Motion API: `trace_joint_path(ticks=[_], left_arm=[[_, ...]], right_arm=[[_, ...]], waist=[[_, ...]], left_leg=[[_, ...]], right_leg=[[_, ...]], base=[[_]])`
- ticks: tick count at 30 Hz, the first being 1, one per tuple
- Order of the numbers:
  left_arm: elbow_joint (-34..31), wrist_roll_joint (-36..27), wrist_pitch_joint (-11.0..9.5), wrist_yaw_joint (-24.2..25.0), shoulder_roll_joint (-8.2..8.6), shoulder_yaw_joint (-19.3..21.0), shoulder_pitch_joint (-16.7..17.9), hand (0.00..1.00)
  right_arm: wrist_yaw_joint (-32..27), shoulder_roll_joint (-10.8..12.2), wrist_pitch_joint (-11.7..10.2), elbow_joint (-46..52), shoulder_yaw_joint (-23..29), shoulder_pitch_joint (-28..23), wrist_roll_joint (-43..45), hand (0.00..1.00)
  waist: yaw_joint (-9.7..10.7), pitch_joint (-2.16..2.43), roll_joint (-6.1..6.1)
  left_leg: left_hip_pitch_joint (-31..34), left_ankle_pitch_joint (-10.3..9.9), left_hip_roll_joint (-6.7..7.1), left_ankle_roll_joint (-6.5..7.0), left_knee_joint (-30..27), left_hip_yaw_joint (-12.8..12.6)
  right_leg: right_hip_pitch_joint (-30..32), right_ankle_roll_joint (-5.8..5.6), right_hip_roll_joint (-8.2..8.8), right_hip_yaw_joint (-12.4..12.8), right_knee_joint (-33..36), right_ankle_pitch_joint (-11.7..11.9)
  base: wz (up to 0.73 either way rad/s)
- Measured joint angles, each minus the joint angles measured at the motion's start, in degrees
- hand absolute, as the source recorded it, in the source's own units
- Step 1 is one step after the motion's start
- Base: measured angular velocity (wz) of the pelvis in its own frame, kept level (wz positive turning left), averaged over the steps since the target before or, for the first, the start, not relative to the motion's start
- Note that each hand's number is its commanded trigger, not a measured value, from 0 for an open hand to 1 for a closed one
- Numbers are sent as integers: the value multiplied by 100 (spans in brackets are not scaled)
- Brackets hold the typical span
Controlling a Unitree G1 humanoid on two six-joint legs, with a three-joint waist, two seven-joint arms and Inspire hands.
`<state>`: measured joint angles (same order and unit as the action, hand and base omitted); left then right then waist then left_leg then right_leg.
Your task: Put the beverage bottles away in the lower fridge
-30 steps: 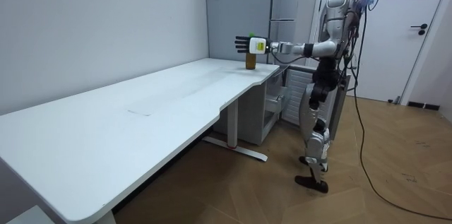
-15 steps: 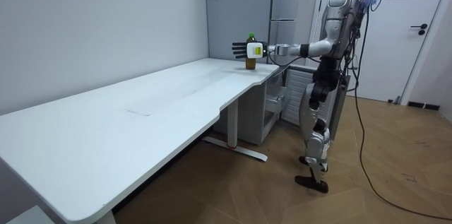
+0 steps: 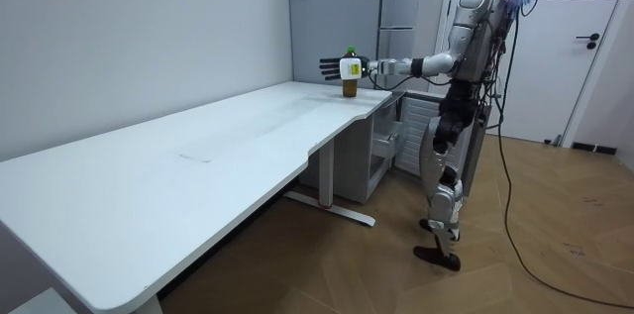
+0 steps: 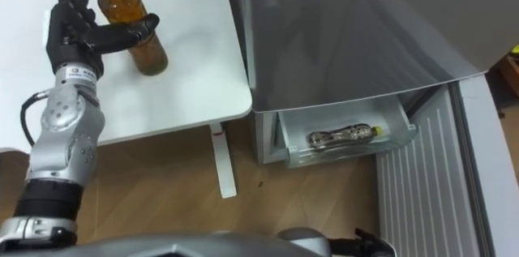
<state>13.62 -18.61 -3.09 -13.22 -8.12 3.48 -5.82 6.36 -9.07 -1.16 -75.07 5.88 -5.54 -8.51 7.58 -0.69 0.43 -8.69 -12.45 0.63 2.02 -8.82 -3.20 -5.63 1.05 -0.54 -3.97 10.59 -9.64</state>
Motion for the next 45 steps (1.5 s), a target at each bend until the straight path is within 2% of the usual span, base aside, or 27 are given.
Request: trace_joint_path(ticks=[3,10,13,15,19,20,21,22,29,34,38,45], left_arm=[[1,-6,92,0,-14,41,-78,0],[5,-24,161,5,-18,84,-142,0],[199,-188,194,15,-22,84,-166,0],[382,-206,324,18,-31,84,-190,0],[534,-216,455,14,-74,85,-193,0],[550,-216,457,8,-91,87,-195,49],[555,-215,457,-1,-114,87,-195,86],[560,-217,457,-5,-128,86,-195,100],[593,-392,477,-20,-170,91,-296,100],[663,-438,565,-23,-177,94,-297,100],[739,-438,663,-26,-192,149,-298,100],[738,-442,736,-20,-196,216,-314,100]], right_arm=[[-19,0,42,-2,0,-13,0,0],[-74,0,148,-11,-1,-12,9,0],[-72,-3,202,-17,0,-9,29,0],[-59,-13,233,-14,-1,-9,47,0],[-4,-58,334,-13,3,-3,340,0],[8,-74,365,-11,4,12,510,0],[9,-82,375,-14,3,27,678,0],[9,-85,375,-14,2,32,734,0],[3,-85,453,5,51,56,1235,0],[11,-85,576,46,163,62,1537,0],[10,-85,635,100,226,46,1631,0],[9,-79,755,151,223,50,1791,0]], waist=[[22,3,4],[27,6,5],[31,7,6],[36,9,11],[80,18,23],[108,25,30],[141,27,35],[153,28,37],[169,31,43],[174,28,82],[189,44,121],[192,33,93]], left_leg=[[-3,0,0,0,9,-6],[-31,0,-3,0,9,-66],[-61,0,-3,0,14,-91],[-49,0,-5,0,28,-106],[-27,0,-8,0,35,-112],[-10,0,-9,0,33,-112],[-4,1,-10,0,29,-113],[-3,1,-11,0,26,-120],[13,1,-11,0,25,-155],[10,1,-13,1,30,-139],[34,1,-14,1,30,-132],[74,2,-10,1,13,-140]], right_leg=[[4,0,-8,13,2,0],[16,0,-16,85,5,0],[24,0,-16,98,2,-1],[54,-1,-18,102,8,-2],[67,-1,-21,93,19,-2],[69,-1,-21,93,23,-2],[79,0,-20,93,29,-1],[85,0,-20,96,31,-1],[154,0,-25,157,45,-1],[199,1,-38,203,102,-2],[240,2,-43,216,119,-2],[272,3,-39,221,121,-4]], base=[[-7],[-3],[-4],[-3],[0],[0],[0],[-3],[-3],[-6],[-2],[0]])
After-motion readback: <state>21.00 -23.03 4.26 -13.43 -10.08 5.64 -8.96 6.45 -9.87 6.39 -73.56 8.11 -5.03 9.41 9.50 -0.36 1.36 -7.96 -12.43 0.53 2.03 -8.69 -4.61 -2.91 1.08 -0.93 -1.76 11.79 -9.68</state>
